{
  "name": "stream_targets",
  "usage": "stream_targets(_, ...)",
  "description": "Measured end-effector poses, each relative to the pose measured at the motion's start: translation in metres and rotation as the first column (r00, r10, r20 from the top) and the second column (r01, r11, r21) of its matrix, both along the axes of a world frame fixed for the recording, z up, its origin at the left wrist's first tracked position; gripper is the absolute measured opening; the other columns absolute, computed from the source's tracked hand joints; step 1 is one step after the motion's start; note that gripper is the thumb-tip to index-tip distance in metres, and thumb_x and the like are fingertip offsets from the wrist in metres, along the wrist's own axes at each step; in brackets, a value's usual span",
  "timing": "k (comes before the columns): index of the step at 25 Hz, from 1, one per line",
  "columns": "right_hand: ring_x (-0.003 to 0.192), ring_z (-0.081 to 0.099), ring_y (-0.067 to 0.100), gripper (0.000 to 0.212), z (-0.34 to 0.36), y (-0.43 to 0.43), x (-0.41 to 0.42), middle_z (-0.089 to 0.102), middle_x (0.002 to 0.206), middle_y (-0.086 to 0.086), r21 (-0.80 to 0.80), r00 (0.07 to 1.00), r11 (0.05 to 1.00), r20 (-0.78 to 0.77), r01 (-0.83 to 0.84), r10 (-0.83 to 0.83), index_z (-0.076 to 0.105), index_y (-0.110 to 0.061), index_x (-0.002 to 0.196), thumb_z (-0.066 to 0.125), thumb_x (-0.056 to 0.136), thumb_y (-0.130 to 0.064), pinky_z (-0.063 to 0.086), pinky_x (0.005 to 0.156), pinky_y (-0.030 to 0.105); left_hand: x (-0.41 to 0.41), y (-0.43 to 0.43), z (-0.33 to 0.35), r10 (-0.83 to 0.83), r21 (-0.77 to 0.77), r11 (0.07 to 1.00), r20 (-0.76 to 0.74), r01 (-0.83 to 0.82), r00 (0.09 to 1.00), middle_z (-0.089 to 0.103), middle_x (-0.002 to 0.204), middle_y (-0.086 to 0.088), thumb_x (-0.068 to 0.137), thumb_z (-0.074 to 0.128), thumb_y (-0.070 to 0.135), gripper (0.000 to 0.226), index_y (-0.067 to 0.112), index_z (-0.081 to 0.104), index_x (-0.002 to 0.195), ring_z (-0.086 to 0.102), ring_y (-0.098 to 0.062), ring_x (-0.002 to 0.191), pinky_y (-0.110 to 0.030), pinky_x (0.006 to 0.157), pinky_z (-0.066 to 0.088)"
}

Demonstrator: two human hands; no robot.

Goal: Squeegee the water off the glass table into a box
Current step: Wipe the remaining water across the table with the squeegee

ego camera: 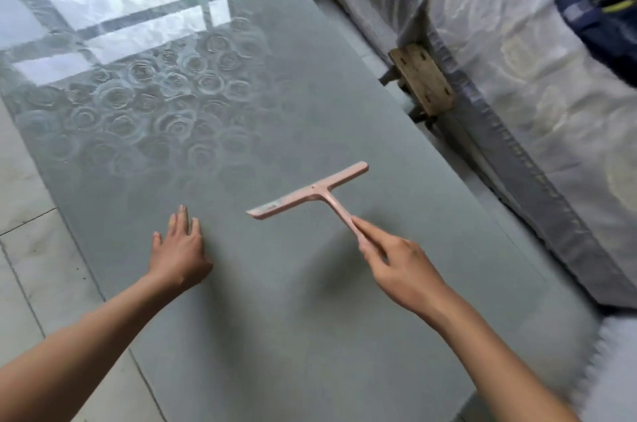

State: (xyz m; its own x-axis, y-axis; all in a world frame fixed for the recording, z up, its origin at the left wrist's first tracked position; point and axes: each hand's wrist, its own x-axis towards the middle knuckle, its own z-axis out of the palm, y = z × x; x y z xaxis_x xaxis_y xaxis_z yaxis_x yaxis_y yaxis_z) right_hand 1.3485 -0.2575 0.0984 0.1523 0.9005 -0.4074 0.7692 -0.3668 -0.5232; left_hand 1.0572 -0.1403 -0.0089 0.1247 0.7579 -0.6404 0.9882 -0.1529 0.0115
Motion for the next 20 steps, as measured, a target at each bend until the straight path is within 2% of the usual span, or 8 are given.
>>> stream_targets(4,0.110,0.058,0.022,0.042,-0.008,-0.112,0.062,0.064,0.119,0.002,-0.061,0.996,0.995,-0.019,0.083,-0.084,0.040,-0.041,0.138,0.044,0.098,-0.030,0.045,0.089,0.032,0.073,-0.052,0.005,-0.117,0.046,0.992,0.010,0.117,0.993,-0.014,0.159,-0.015,0.091,0.050,0.028,0.078,0.006,0.006,0.152,-0.006,-0.027,0.148,-0.046,0.118,0.011)
stream_targets(7,0.103,0.059,0.021,0.043,-0.020,-0.192,0.098,0.065,0.109,0.003,-0.055,0.992,0.993,-0.052,0.109,-0.112,0.039,-0.041,0.140,0.043,0.099,-0.028,0.044,0.088,0.031,0.131,-0.100,0.004,-0.172,0.036,0.984,-0.001,0.172,0.985,-0.015,0.158,-0.015,0.094,0.047,0.038,0.081,0.005,0.002,0.152,-0.006,-0.027,0.148,-0.045,0.118,0.010)
stream_targets(10,0.093,0.058,0.013,0.046,-0.022,-0.275,0.135,0.058,0.096,-0.006,-0.061,0.992,0.991,-0.044,0.116,-0.118,0.031,-0.048,0.141,0.039,0.100,-0.029,0.044,0.087,0.030,0.180,-0.145,-0.001,-0.160,0.025,0.987,0.016,0.160,0.987,-0.013,0.159,-0.015,0.092,0.050,0.047,0.087,0.006,0.002,0.152,-0.005,-0.027,0.148,-0.045,0.118,0.012)
stream_targets(13,0.086,0.057,0.011,0.046,-0.023,-0.334,0.170,0.050,0.090,-0.008,-0.087,0.993,0.989,0.016,0.120,-0.119,0.024,-0.054,0.141,0.035,0.099,-0.037,0.044,0.080,0.027,0.204,-0.174,-0.006,-0.113,-0.001,0.994,0.033,0.113,0.993,-0.012,0.159,-0.015,0.089,0.054,0.050,0.092,0.007,0.003,0.152,-0.004,-0.027,0.148,-0.045,0.118,0.014)
stream_targets(15,0.085,0.058,0.012,0.046,-0.023,-0.363,0.195,0.044,0.086,-0.010,-0.130,0.990,0.983,0.077,0.128,-0.119,0.019,-0.058,0.140,0.032,0.099,-0.042,0.045,0.075,0.027,0.226,-0.193,-0.013,-0.067,-0.021,0.998,0.037,0.067,0.997,-0.010,0.159,-0.016,0.089,0.056,0.047,0.091,0.007,0.004,0.152,-0.003,-0.027,0.148,-0.045,0.118,0.014)
stream_targets(17,0.081,0.058,0.016,0.048,-0.035,-0.368,0.209,0.036,0.081,-0.009,-0.167,0.992,0.982,0.107,0.084,-0.067,0.014,-0.057,0.142,0.030,0.100,-0.041,0.044,0.071,0.030,0.239,-0.204,-0.021,0.007,-0.019,1.000,0.053,-0.006,0.999,-0.005,0.159,-0.016,0.089,0.058,0.035,0.084,0.005,0.009,0.151,-0.002,-0.028,0.148,-0.044,0.119,0.015)
stream_targets(20,0.080,0.058,0.026,0.053,-0.062,-0.334,0.204,0.037,0.080,-0.005,-0.075,0.997,0.997,0.072,0.020,-0.014,0.008,-0.056,0.143,0.032,0.100,-0.035,0.042,0.070,0.036,0.239,-0.198,-0.027,0.021,0.018,1.000,0.063,-0.022,0.998,0.011,0.158,-0.019,0.086,0.052,0.011,0.068,0.004,0.026,0.148,0.012,-0.031,0.146,-0.038,0.117,0.020)
